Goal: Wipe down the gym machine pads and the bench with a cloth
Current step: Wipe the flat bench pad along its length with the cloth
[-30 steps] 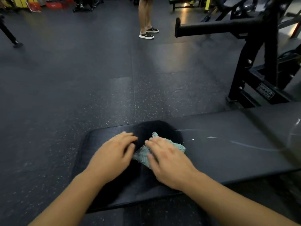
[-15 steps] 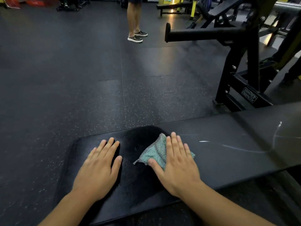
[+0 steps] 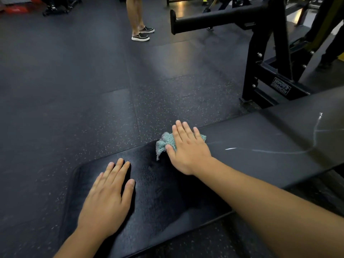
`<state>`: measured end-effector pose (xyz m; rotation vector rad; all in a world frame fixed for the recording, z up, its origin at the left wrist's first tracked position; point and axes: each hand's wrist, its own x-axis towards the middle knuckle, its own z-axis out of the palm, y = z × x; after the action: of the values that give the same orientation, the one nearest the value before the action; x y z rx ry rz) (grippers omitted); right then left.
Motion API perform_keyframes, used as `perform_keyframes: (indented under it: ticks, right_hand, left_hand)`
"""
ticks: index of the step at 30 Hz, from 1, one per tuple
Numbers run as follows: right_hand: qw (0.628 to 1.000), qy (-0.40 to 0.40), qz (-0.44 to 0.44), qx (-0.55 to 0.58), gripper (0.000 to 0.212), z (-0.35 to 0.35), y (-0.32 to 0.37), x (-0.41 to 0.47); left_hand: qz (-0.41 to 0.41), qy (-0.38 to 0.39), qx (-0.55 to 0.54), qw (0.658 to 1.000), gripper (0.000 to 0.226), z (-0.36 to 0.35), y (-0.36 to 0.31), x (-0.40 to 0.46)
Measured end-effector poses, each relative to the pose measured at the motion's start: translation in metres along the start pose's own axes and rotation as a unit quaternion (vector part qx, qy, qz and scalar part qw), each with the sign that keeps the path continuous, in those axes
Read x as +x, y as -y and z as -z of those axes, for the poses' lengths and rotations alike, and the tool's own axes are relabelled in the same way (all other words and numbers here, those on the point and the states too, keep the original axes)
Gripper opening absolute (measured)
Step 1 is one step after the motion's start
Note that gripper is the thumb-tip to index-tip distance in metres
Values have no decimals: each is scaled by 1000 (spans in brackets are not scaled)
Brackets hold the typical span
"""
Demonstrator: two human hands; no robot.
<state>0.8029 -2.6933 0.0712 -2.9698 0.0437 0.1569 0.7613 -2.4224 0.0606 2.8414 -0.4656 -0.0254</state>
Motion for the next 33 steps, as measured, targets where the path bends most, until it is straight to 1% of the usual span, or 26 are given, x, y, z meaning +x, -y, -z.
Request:
perform_keyframes:
  ticks: [3,8,10,14,16,21,23,26,30,33]
  right_hand:
    - [999,5,38,-12,66,-1,4,-3]
    - [997,21,69,24,63,1,-4,0]
    - [998,15,53,27,63,1,-13,-2]
    - [999,5,-41,32,65,2,-38,-9]
    - [998,10,-60,33,65,2,-40,-21]
    - [999,27,16,25,65,-2,-12,-86]
    - [999,36,28,20,65,-3,-13,-94]
    - [999,14,26,21,66,0,-18,-62]
    - [1000,25,8,18,67,4,-19,-9]
    - [999,33,27,14,68,0,-15,-23]
  left_hand:
    - [2,-2,1,1000,71,0,0,0]
    - [1,-1,0,1000,71,0,2,1]
    - [-2,1,-2,1000,72,-1,2,0]
    - [-2,3,1,1000,72,-1,1,1]
    - [1,3,4,1000,72,-2,1,0]
    - [3,6,0,1000,72,0,-1,-4]
    - [3,4,-1,1000,73,0,-3,-3]
    - [2,1,2,1000,73,-1,-3,-2]
    - [1,-2,4,1000,70,-1,-1,-1]
    - [-2,1,12,1000,70,1,1,2]
